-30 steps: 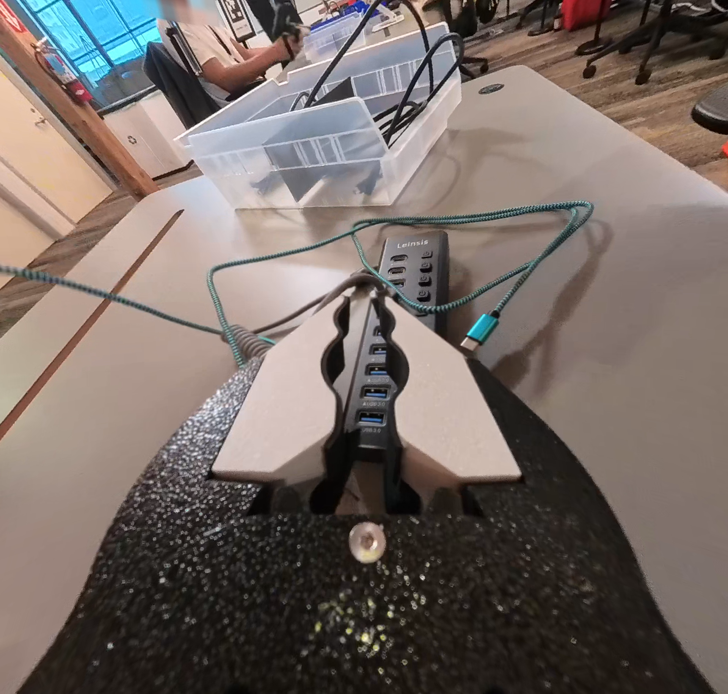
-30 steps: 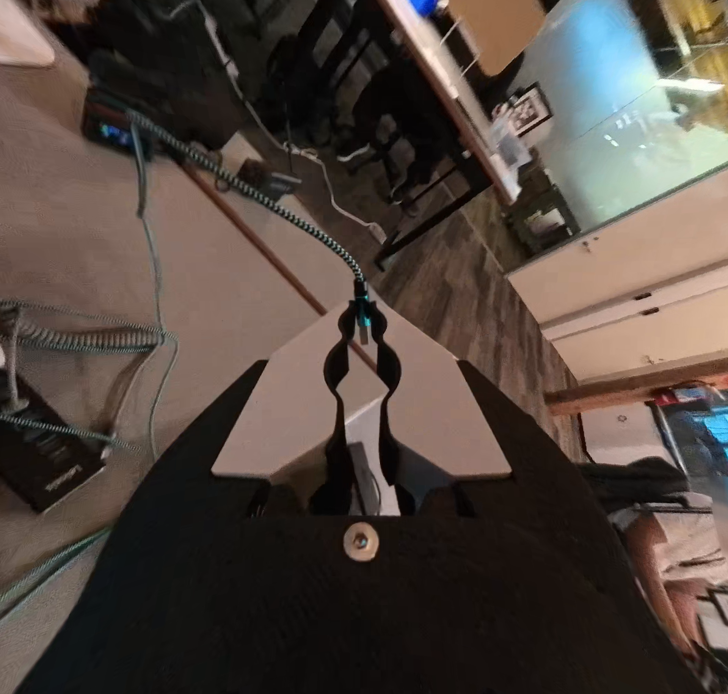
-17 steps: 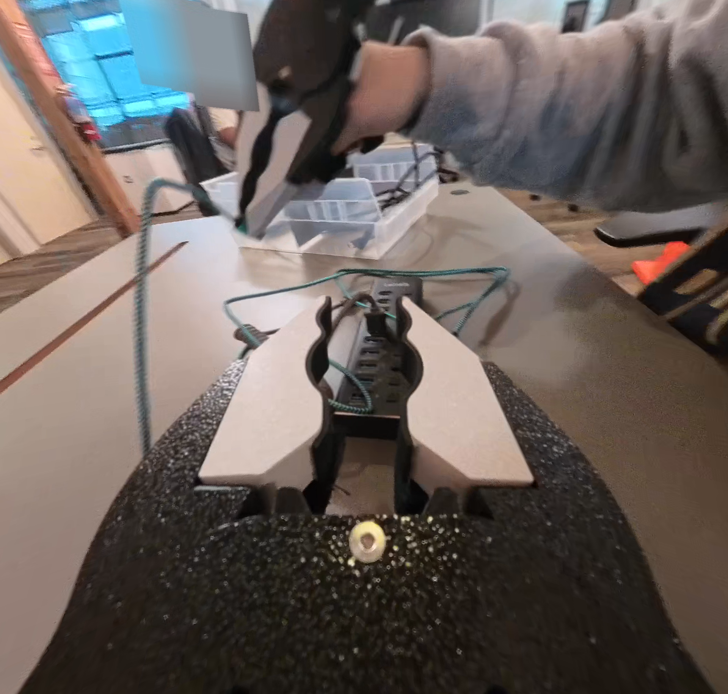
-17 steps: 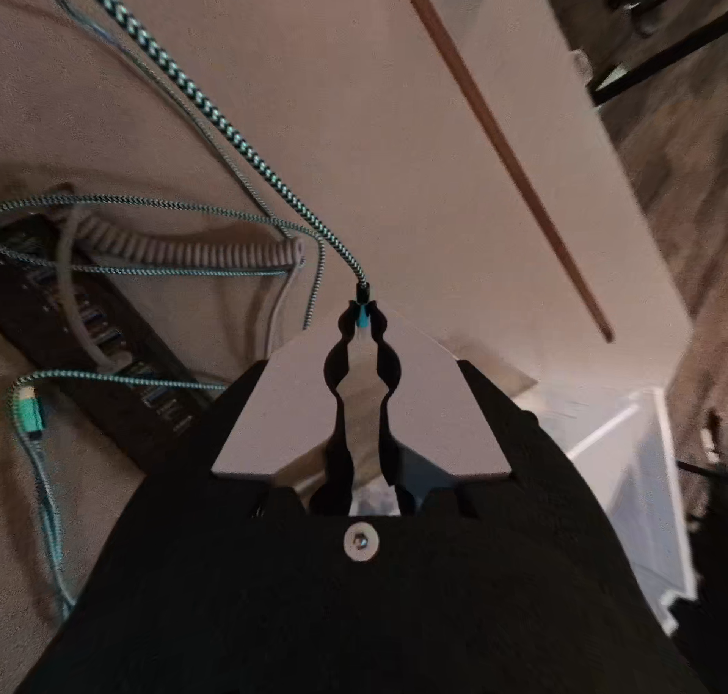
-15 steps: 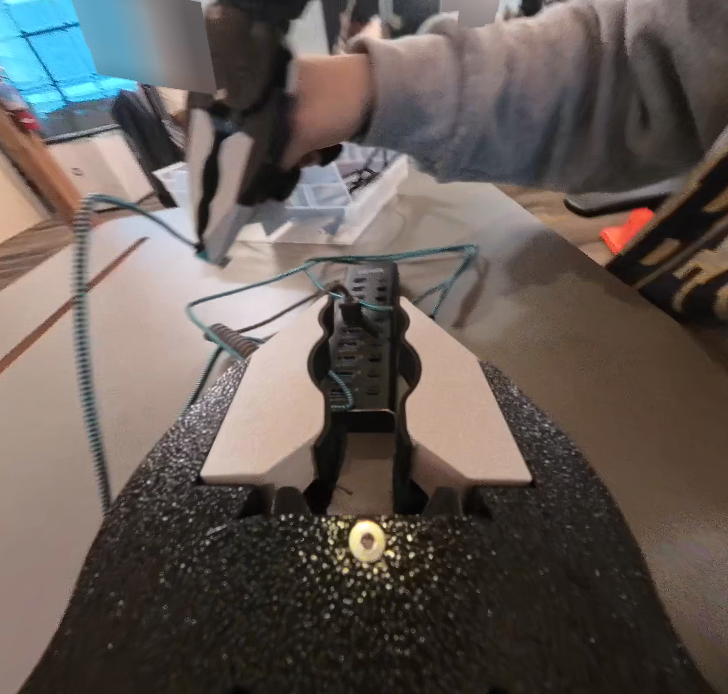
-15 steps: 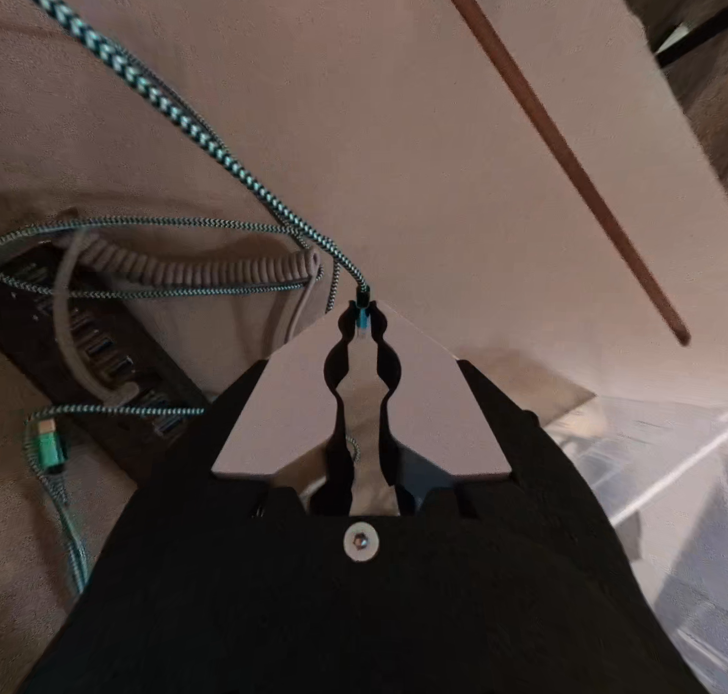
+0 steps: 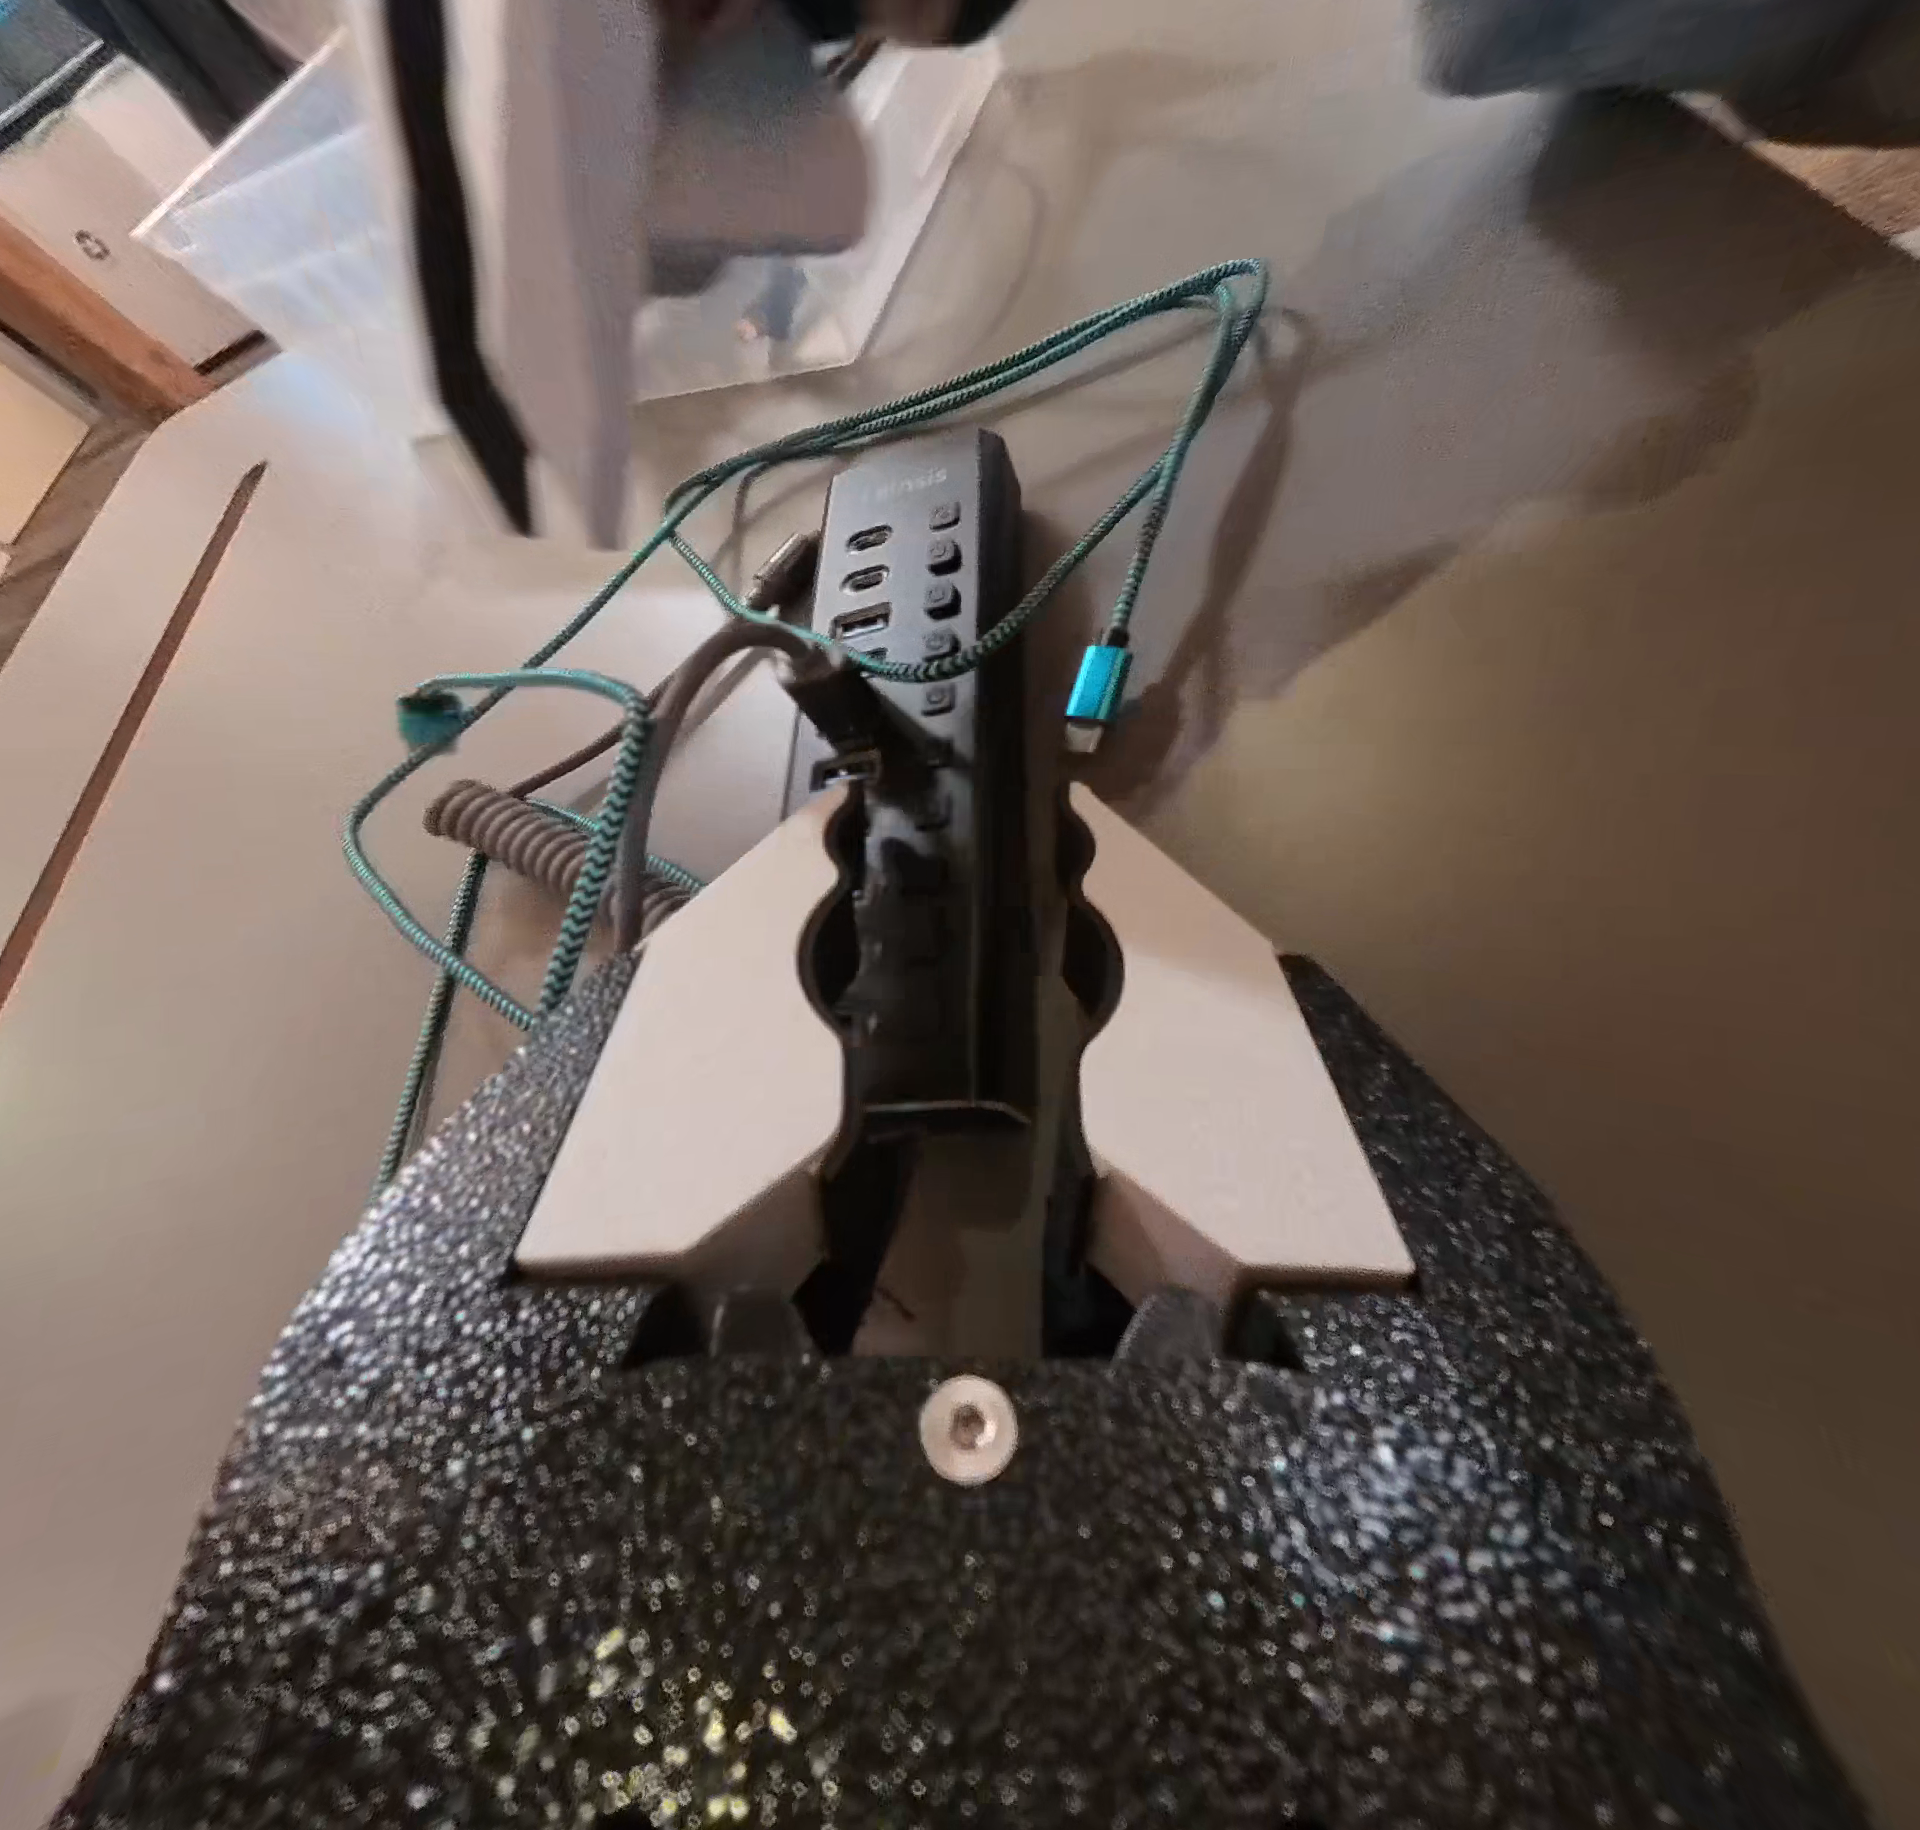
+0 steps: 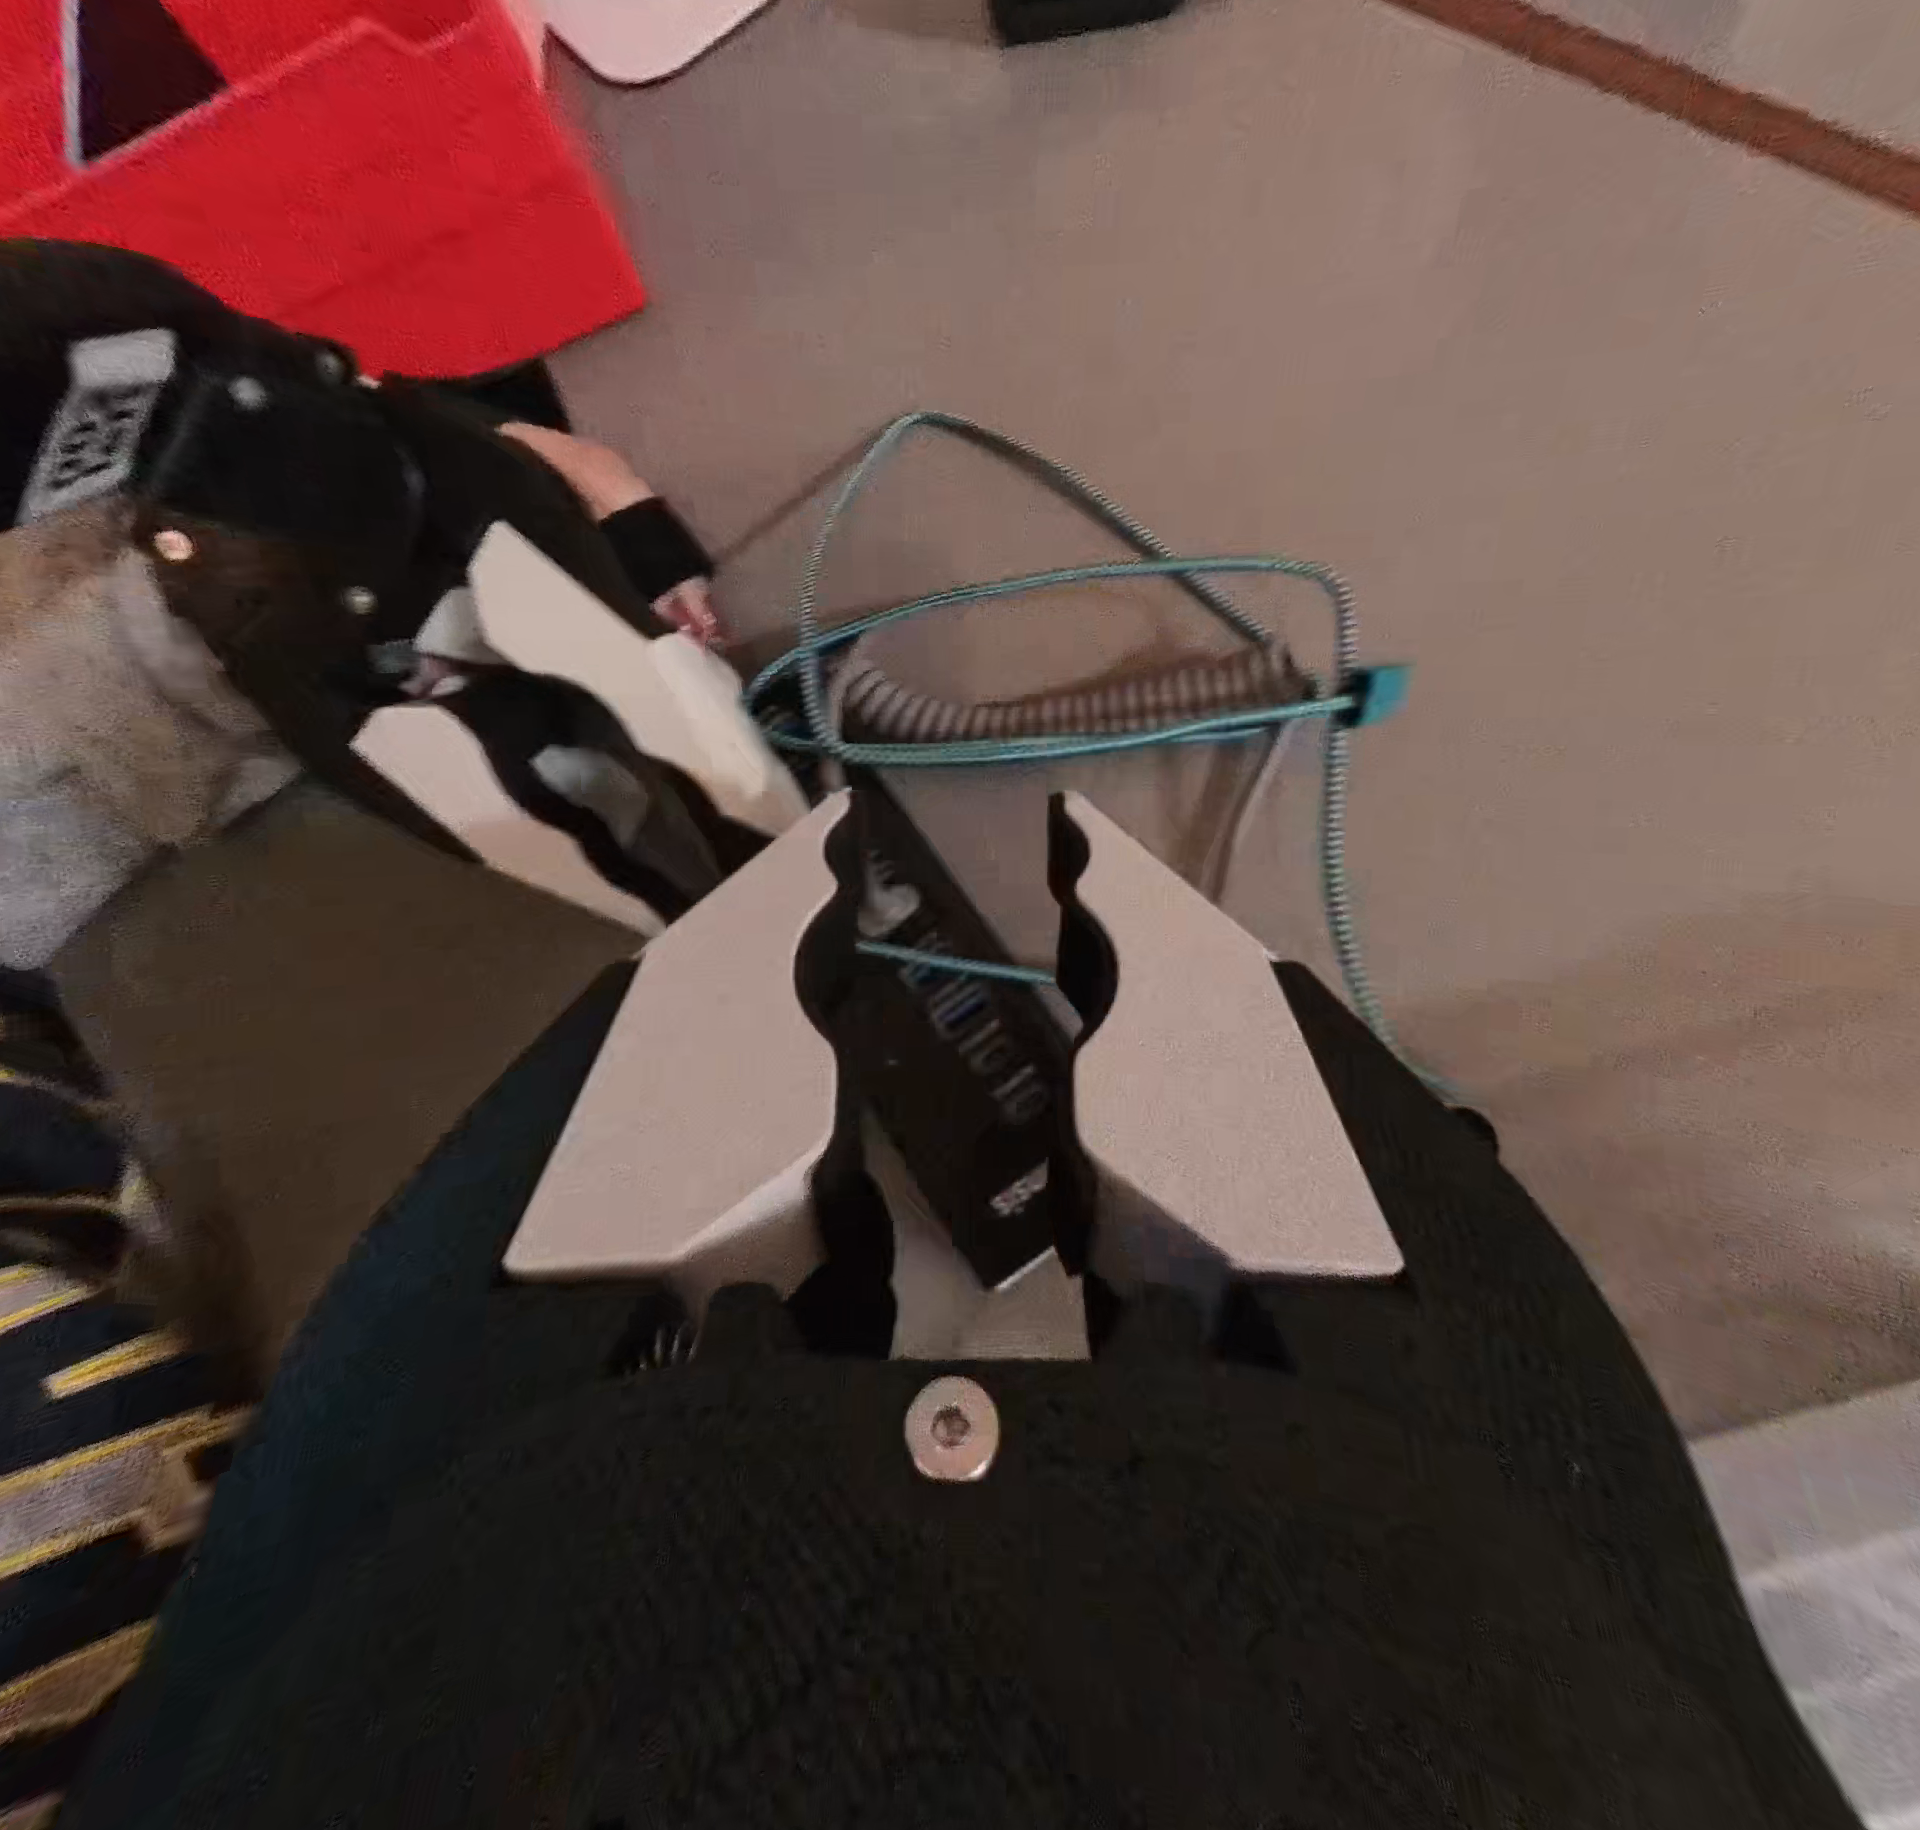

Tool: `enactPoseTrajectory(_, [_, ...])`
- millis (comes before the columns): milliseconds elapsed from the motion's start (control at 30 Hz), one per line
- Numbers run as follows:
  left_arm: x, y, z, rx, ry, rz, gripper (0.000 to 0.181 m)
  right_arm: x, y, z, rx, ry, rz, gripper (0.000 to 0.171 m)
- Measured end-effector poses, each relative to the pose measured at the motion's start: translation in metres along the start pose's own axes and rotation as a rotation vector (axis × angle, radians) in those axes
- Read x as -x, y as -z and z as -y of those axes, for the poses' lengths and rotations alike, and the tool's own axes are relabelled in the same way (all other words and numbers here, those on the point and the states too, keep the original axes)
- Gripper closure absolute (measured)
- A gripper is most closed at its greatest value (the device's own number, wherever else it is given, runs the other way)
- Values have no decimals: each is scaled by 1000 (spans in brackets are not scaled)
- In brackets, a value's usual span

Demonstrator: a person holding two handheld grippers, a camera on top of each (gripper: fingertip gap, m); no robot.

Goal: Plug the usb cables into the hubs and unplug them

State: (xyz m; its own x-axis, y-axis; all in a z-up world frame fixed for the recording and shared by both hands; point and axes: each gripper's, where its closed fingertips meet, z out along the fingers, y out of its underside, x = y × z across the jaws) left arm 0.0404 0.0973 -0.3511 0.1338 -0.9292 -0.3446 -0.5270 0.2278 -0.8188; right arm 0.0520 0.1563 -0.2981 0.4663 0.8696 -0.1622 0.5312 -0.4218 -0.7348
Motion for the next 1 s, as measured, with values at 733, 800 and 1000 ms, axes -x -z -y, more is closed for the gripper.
enactPoseTrajectory(733, [14, -16, -13, 110, 200, -25, 120, 13, 10, -57, 119, 44, -313, 138])
enactPoseTrajectory(800, [14, -17, -14, 121, 221, -38, 119, 23, 4, -41, 3, 37, -269, 140])
enactPoseTrajectory(1000, [14, -19, -18, 148, 286, -55, 119, 25, -24, -46, -44, -19, -283, 142])
